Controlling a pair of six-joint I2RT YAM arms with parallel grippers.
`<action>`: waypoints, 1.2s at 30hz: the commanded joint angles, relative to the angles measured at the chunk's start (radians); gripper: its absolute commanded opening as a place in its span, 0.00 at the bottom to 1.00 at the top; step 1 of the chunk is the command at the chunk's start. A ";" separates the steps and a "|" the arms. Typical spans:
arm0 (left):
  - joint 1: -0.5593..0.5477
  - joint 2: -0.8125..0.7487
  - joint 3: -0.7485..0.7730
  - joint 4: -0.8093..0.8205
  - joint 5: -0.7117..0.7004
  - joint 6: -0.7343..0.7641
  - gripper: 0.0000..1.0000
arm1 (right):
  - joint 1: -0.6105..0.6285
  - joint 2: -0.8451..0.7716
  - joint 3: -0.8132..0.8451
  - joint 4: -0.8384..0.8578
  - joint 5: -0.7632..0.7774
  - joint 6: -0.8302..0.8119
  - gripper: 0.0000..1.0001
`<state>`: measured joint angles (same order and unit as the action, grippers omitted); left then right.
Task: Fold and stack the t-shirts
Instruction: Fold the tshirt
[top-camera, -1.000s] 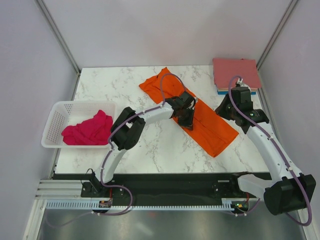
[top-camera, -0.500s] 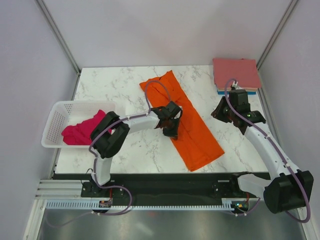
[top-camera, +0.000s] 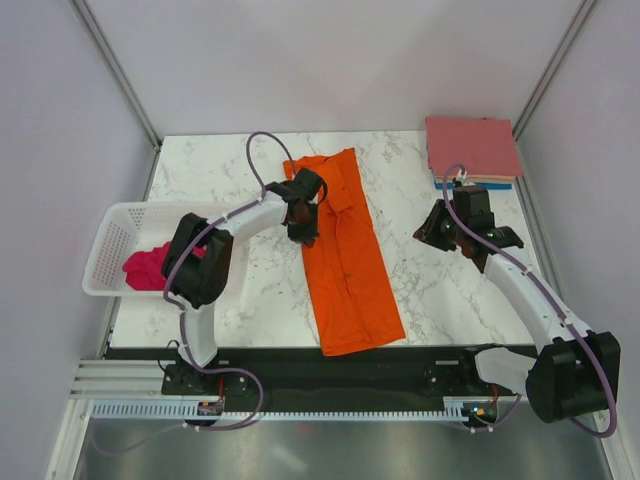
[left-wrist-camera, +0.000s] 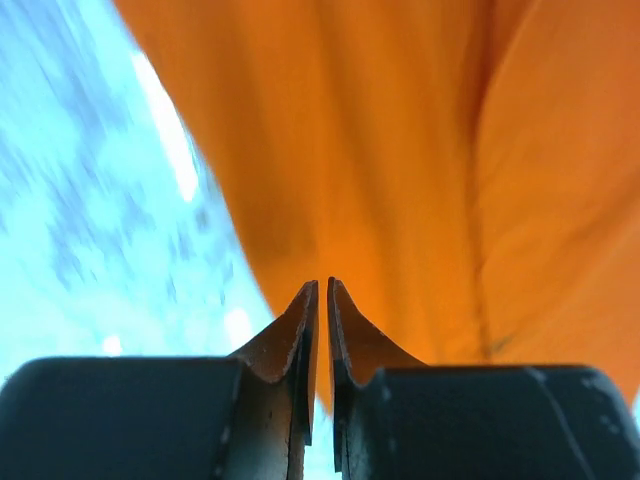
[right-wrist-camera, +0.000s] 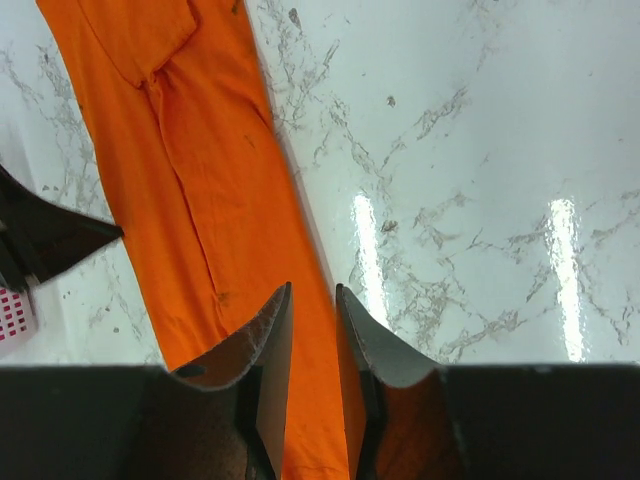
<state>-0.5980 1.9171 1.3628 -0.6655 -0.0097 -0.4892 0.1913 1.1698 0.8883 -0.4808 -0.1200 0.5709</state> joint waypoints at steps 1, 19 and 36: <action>0.055 0.086 0.224 0.009 -0.019 0.072 0.14 | -0.004 0.008 0.003 0.053 -0.017 -0.003 0.32; 0.129 0.637 0.915 0.004 0.045 0.097 0.13 | -0.003 0.083 0.073 0.099 -0.030 -0.003 0.33; 0.207 0.850 1.151 0.204 0.456 0.024 0.19 | -0.004 0.120 0.089 0.149 -0.099 0.081 0.33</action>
<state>-0.4095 2.7304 2.4947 -0.5171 0.3458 -0.4248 0.1913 1.2732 0.9413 -0.3828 -0.1867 0.6273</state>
